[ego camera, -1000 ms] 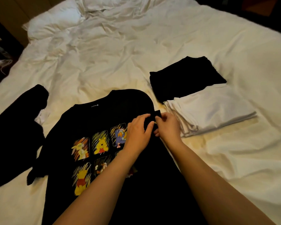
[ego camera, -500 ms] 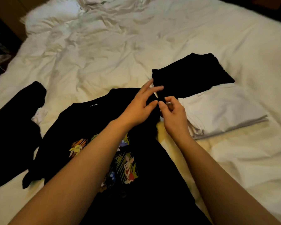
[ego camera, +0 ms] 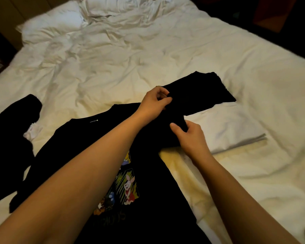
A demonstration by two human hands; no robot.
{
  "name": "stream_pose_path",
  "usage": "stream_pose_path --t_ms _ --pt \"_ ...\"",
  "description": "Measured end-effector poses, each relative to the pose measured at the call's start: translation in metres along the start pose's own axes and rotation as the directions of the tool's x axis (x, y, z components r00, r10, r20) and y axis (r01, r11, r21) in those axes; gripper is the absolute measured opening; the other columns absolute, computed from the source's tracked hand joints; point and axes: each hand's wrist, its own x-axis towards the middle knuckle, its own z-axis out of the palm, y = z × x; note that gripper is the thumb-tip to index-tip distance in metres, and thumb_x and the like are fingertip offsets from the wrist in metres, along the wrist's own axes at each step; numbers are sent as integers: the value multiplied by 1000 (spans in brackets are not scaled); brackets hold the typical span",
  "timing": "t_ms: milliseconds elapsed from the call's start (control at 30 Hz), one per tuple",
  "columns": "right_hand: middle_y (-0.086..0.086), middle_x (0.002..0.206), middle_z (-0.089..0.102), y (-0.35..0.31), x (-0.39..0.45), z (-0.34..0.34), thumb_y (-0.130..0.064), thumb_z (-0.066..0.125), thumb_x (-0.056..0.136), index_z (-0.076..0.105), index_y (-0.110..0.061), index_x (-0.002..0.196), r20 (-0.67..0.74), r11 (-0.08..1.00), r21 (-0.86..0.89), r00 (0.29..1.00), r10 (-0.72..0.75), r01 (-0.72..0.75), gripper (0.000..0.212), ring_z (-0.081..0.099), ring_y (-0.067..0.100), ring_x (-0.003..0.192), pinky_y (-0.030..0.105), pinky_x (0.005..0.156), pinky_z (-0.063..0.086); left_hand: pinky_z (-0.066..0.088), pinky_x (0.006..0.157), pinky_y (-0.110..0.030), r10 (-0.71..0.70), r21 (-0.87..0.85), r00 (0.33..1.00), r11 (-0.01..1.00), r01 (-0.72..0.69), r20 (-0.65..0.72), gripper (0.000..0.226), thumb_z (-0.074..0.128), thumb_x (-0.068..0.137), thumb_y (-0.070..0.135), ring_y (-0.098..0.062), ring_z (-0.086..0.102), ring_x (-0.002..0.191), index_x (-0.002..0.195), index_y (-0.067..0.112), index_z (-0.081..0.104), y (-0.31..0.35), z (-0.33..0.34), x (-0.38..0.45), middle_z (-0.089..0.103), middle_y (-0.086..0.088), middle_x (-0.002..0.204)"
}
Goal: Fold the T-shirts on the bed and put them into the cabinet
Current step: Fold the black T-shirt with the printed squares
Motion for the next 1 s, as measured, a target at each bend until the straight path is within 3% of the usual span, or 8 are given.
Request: stream_pose_path --t_ms 133,200,333,467,700,867,933,1000 --pt "7 76 69 -4 -5 -21 -26 63 94 69 -5 86 -225 994 -101 972 -62 40 23 66 23 75 45 69 52 54 65 -19 -29 -78 1000 997 29 3 8 66 94 9 -8 62 75 95 15 60 15 17 7 62 0 86" --pt "8 74 69 -8 -5 -28 -25 64 93 68 -4 84 -248 992 -122 966 -72 43 23 65 24 74 41 66 51 53 63 -19 -45 -130 999 991 45 2 9 66 94 8 -7 62 74 93 15 61 23 20 12 62 1 86" --pt "-4 62 57 -18 -5 -33 -27 61 97 58 -14 72 -268 986 -157 959 -91 50 28 54 4 57 15 48 36 54 66 -22 -124 -248 990 959 138 71 9 66 93 5 -11 63 78 90 13 64 34 22 25 65 -2 87" --pt "-4 52 37 -20 -9 -33 -32 51 102 41 -12 62 -329 987 -154 940 -86 36 46 36 9 47 21 45 26 55 64 -23 -193 -324 975 921 218 108 15 64 91 2 -13 63 77 84 15 63 43 28 34 63 -2 85" --pt "2 66 58 -27 -15 -19 -28 53 101 61 -8 78 -351 964 -245 917 -192 108 32 52 15 61 33 56 41 53 66 -22 -216 -334 970 911 242 114 24 50 89 -7 -15 60 72 78 12 60 50 10 32 61 -5 79" --pt "4 77 63 -49 -17 14 -28 54 101 66 -9 87 -231 913 -336 920 -317 230 26 58 20 71 41 65 46 46 68 -27 -222 -544 969 803 244 107 24 38 88 1 -19 55 66 74 7 57 39 -34 14 58 -4 65" --pt "7 81 65 -54 -19 37 -28 55 100 65 -8 89 -188 879 -393 913 -363 269 25 59 25 76 41 66 45 49 73 -31 -238 -631 967 738 241 91 21 46 93 15 -22 58 69 78 7 58 28 -56 7 60 -6 68" --pt "9 82 64 -55 -22 65 -31 55 99 63 -9 87 -88 821 -489 920 -383 295 26 60 29 79 39 64 39 51 70 -29 -266 -606 962 755 250 64 18 59 94 25 -19 61 68 83 11 60 14 -78 -3 63 -7 73"
